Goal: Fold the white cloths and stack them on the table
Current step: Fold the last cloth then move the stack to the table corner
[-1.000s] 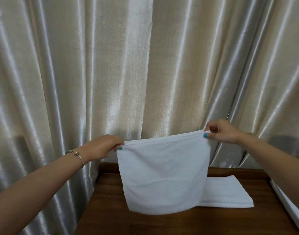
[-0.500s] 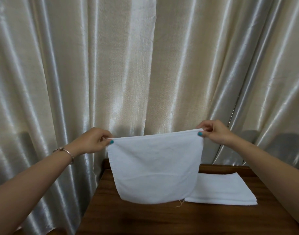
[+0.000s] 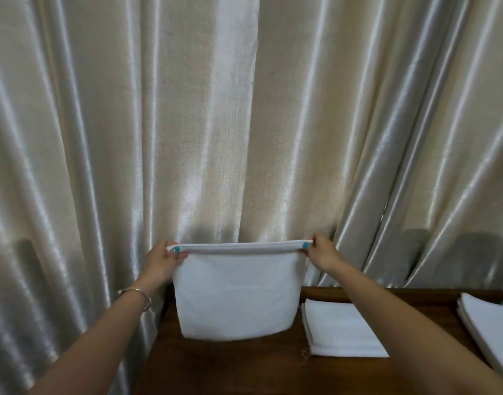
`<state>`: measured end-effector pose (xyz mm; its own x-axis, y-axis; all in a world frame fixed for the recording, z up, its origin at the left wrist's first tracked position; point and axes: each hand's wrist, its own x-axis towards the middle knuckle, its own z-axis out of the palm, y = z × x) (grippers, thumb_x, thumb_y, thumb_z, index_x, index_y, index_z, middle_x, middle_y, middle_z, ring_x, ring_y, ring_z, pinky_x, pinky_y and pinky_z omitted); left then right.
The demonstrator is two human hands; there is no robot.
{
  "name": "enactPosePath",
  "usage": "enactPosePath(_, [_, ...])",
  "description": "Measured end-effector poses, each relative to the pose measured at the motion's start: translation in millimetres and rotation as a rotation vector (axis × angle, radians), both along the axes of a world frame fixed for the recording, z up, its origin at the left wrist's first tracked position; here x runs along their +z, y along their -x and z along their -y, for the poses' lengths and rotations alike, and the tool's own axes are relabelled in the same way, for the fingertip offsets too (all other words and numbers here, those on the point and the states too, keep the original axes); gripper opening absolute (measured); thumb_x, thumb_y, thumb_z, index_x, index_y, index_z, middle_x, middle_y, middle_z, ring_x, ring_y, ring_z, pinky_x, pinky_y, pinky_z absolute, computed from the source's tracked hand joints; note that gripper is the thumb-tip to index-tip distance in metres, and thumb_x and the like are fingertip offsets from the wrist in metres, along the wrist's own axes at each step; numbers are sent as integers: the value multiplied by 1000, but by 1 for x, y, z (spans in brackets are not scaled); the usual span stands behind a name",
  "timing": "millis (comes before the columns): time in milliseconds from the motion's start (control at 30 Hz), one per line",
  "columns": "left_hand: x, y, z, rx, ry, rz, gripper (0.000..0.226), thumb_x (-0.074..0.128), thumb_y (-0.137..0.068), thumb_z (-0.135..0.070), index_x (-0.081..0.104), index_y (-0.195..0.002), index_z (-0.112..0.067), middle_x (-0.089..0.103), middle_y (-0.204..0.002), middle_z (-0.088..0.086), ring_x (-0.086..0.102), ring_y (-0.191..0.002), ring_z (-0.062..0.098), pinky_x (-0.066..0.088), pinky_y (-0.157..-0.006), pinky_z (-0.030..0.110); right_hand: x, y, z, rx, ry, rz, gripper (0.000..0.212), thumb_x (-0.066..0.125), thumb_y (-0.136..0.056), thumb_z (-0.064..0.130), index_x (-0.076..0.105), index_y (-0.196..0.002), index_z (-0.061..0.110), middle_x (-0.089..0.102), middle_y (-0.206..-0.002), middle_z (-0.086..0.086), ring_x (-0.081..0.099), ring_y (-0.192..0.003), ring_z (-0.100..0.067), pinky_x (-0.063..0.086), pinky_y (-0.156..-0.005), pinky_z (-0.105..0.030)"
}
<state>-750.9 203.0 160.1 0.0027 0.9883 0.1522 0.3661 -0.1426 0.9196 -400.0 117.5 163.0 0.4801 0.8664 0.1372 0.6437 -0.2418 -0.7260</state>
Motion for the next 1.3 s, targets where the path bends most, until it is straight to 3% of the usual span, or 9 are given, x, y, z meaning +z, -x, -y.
enactPosePath(67, [6,2,4,4,-137,-14,10,63,-89,-11,54,-93,-9,60,-90,7,56,-80,20,43,-56,18,2,-2,3,37,-75,14,11,49,-97,18,44,-89,20,58,-98,-7,52,-74,-15,40,-57,-26])
enactPosePath(167, [3,13,19,-97,-146,28,11,59,-91,-11,58,-102,-10,60,-96,4,57,-84,16,47,-67,22,-5,-4,17,106,-142,-37,18,52,-95,9,43,-82,17,61,-117,-7,58,-99,-24,49,-78,-35])
enactPosePath(367, [-75,44,77,-281,0,-154,9,56,-92,-3,60,-93,-12,65,-103,5,61,-97,22,50,-74,26,-73,-5,72,228,76,-143,26,55,-90,-5,44,-75,13,56,-135,-11,50,-127,-27,45,-98,-37])
enactPosePath(600, [-174,67,172,-377,330,-430,7,54,-93,-7,58,-94,-11,63,-103,8,60,-92,17,50,-80,30,-174,0,144,346,589,-116,9,57,-90,9,56,-84,16,64,-114,-7,59,-105,-21,49,-89,-35])
enactPosePath(733, [-190,74,207,-422,540,-362,7,57,-91,-4,58,-98,-3,65,-102,12,65,-86,11,54,-68,18,-185,3,167,372,852,-256,7,58,-92,11,60,-96,17,65,-106,-7,66,-91,-15,53,-63,-19])
enactPosePath(867, [-191,82,231,-422,871,-128,9,51,-95,-6,57,-102,-7,63,-116,10,70,-101,21,57,-87,29,-190,6,181,347,1129,-436,29,49,-96,7,46,-125,5,63,-118,-16,71,-99,-21,57,-87,-32])
enactPosePath(967, [-193,89,240,-483,1002,-143,20,49,-97,-13,56,-115,-8,65,-117,10,70,-101,17,56,-88,28,-186,7,188,330,1231,-560,45,42,-95,2,32,-139,2,65,-116,-21,71,-99,-27,58,-84,-33])
enactPosePath(1133, [-187,96,230,-620,828,-385,31,80,-74,-16,68,-102,-14,69,-108,6,70,-94,12,56,-79,22,-179,3,180,432,1267,-590,76,81,-74,9,41,-138,13,60,-126,-11,71,-99,-23,57,-82,-29])
enactPosePath(1300, [-180,83,184,-448,534,-435,4,67,-86,-25,70,-84,-22,70,-85,-6,65,-80,7,50,-66,19,-178,-4,161,503,1063,-171,42,74,-78,12,64,-118,15,68,-107,-2,66,-97,-16,56,-81,-26])
